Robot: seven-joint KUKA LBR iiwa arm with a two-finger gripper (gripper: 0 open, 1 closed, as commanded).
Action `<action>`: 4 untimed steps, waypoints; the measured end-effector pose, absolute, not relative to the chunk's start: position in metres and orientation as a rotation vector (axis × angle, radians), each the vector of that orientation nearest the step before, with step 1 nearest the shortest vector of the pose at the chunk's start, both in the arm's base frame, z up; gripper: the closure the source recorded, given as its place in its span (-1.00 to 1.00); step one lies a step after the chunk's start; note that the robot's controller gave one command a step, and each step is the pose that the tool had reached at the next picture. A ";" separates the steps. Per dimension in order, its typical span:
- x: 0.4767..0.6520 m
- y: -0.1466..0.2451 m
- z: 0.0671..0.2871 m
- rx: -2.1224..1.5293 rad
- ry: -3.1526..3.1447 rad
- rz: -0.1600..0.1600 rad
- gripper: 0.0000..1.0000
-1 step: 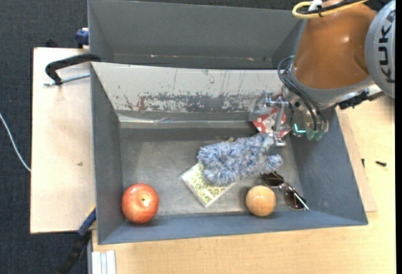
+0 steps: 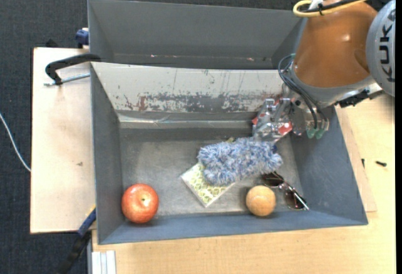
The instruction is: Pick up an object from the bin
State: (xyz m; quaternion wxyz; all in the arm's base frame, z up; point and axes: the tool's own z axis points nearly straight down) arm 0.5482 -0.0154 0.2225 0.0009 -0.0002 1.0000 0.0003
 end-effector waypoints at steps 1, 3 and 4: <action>0.548 -0.015 0.222 -0.001 3.140 0.001 1.00; 0.539 0.002 0.130 -0.818 3.033 0.003 -1.00; 0.539 0.002 0.130 -0.817 3.031 0.002 -1.00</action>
Offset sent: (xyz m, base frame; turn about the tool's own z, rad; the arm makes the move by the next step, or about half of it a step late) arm 0.0300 -0.0370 -0.0297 -0.6518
